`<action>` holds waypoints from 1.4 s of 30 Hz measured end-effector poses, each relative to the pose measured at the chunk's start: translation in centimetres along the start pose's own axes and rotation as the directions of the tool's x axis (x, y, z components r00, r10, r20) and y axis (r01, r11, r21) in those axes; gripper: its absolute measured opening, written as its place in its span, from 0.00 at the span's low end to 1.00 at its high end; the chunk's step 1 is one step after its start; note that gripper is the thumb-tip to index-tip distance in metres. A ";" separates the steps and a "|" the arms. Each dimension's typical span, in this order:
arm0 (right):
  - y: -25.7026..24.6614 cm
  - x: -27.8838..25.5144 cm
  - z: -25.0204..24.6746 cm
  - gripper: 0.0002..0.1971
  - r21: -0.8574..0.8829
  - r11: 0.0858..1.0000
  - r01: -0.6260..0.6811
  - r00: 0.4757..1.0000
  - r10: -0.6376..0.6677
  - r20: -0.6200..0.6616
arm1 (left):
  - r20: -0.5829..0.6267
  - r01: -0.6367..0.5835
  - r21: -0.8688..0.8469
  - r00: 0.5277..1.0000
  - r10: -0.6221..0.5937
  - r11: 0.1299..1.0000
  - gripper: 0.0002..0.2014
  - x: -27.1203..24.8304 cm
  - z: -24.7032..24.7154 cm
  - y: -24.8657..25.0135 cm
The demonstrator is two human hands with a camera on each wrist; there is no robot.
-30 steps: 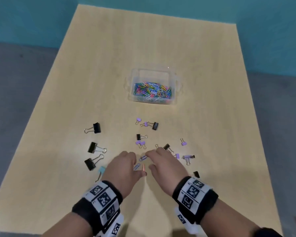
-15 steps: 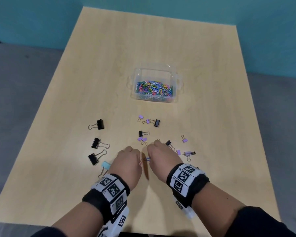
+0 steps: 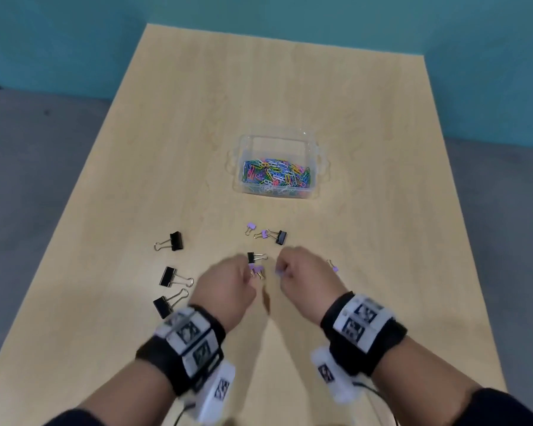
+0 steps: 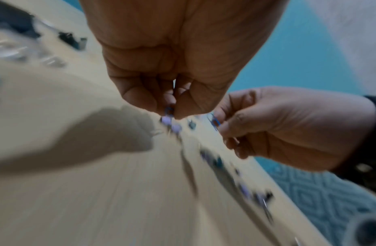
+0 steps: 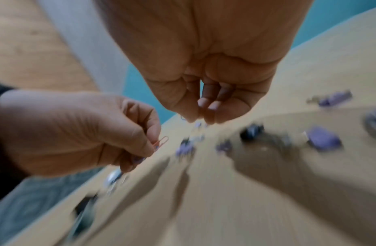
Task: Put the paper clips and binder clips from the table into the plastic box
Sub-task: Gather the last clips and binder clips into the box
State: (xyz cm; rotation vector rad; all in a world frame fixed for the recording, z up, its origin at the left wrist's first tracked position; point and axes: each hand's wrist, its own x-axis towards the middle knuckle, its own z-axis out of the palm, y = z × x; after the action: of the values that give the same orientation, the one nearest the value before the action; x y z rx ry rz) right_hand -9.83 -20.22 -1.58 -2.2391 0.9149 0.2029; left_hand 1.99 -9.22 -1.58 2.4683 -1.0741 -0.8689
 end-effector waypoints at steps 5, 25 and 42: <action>-0.4 7.9 -7.8 0.09 0.080 0.995 -0.068 0.962 0.086 -0.258 | -0.223 -0.054 -0.092 0.974 0.032 0.994 0.03 8.6 -6.4 4.2; 1.1 6.9 -1.9 0.13 -0.377 0.916 0.134 0.991 -0.112 0.080 | 0.019 0.091 0.461 0.993 -0.113 0.883 0.15 7.2 -8.3 -8.2; 1.2 5.0 -4.5 0.07 0.933 0.236 -0.272 0.930 0.315 0.191 | -0.028 0.112 0.326 0.994 -0.109 0.939 0.09 5.5 -7.3 -9.0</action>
State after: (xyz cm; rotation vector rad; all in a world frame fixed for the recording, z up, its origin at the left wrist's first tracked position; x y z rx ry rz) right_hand -7.47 -26.54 -0.78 -0.8888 1.0684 -0.2110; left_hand 14.51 -6.95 -2.67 2.8267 -1.1672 -0.7596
